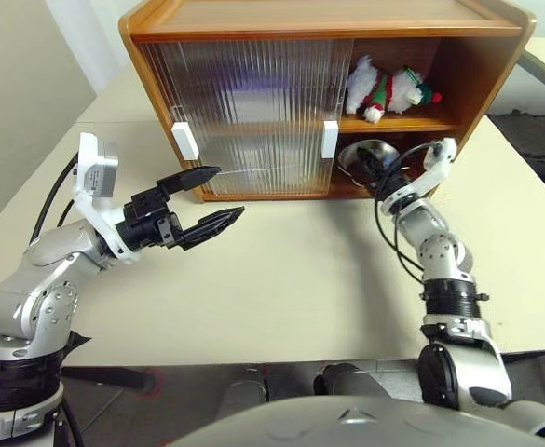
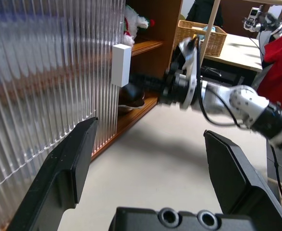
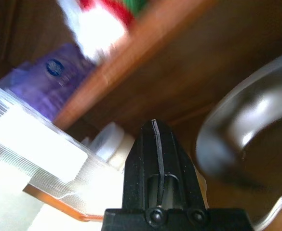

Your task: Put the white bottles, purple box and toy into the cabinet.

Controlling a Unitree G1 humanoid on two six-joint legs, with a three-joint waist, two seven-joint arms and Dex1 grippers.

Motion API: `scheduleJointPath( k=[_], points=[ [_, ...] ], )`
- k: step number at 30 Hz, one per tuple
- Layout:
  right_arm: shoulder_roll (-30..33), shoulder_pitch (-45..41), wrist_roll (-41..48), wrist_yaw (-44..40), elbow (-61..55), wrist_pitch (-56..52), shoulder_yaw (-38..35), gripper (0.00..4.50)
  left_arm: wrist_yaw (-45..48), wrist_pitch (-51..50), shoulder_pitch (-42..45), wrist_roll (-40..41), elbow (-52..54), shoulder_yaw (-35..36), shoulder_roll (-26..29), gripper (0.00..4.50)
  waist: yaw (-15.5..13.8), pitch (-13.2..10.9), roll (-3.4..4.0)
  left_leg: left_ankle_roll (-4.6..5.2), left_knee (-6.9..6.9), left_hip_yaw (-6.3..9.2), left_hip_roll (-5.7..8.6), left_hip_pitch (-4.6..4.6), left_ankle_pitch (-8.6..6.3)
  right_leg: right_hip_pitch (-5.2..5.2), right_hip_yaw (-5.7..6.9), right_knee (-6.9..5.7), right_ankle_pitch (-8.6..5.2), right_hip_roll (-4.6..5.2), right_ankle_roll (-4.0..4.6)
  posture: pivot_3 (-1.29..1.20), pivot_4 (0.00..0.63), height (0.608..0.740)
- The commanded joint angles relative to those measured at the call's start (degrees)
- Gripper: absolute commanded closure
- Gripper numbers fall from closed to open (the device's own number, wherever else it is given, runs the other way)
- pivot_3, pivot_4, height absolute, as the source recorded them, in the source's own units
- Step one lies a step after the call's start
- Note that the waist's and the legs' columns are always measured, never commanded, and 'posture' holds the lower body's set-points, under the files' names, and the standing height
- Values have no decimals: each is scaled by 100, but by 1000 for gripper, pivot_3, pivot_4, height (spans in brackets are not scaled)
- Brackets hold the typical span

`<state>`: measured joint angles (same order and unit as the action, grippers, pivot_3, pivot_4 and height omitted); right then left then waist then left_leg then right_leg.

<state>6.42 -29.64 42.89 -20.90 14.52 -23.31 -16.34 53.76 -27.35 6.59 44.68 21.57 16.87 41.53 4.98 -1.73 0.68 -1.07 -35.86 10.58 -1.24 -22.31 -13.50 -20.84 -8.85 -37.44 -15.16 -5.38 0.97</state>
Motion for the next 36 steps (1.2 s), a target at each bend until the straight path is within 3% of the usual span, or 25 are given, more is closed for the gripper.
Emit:
scheduleJointPath(
  k=[1, 7, 8, 11, 16, 21, 25, 32, 36],
  points=[
    [231, 379, -68, -279, -470, -291, 153, 4490, 51, 11, 23, -19, -96, 8, 35, 0, 3, 1, -3, 0, 0, -1, 0, 0, 0, 2, 0, 3, 0, 0, 0, -146, 58, 740],
    [413, 1180, -23, -336, -1410, -666, 356, 4490, 117, 60, 85, -60, -194, -88, -12, 0, 66, -2, -7, -1, -2, -8, -1, 3, -1, 7, 1, 4, -3, -6, -7, -166, 64, 740],
    [361, 1239, -55, -305, -1420, -675, 393, 4490, 155, 49, 71, -51, -193, -94, 6, 0, 80, -5, -10, -1, -4, -12, -1, 10, -1, 11, -5, 4, -22, -7, -57, -167, 66, 740],
    [290, 1274, -193, -161, -1402, -695, 460, 4490, 213, 35, 70, -63, -205, -104, 24, 0, 107, -9, -19, 0, -8, -9, 1, 30, 1, 31, -5, 4, -26, -9, -67, -167, 66, 740],
    [356, 1145, -545, 72, -1189, -848, 628, 4490, 178, 34, 78, -94, -191, -89, -4, 0, 113, -12, -19, 0, -8, -5, 1, 29, 1, 29, -7, 4, -48, -7, -20, -161, 69, 740],
    [289, 817, -935, 177, -637, -839, 796, 4490, 121, 14, 55, -74, -138, -30, 16, 0, 112, -12, -18, -1, -2, -5, -1, 21, 0, 18, -6, 4, -22, -7, -45, -146, 63, 740],
    [160, 446, -1227, 252, -62, -723, 837, 4490, 88, 18, 132, -81, -168, -16, 50, 0, 112, -11, -18, -1, 3, -5, -2, 14, -2, 7, -5, 4, -7, -7, -18, -146, 57, 740],
    [112, -13, -1370, 82, 502, -389, 734, 4490, 78, 6, 149, -52, -141, 2, 80, 0, 87, -11, -18, -1, 4, -5, -2, -7, -3, -10, -3, 4, 0, -4, -6, -142, 55, 740],
    [189, 56, -1236, -117, 222, -640, 753, 4490, 68, 21, 87, -37, -91, 31, 75, 0, 86, -11, -18, -1, 4, -5, -2, -7, -3, -9, -2, 4, 0, -4, -5, -139, 58, 740]
  ],
)
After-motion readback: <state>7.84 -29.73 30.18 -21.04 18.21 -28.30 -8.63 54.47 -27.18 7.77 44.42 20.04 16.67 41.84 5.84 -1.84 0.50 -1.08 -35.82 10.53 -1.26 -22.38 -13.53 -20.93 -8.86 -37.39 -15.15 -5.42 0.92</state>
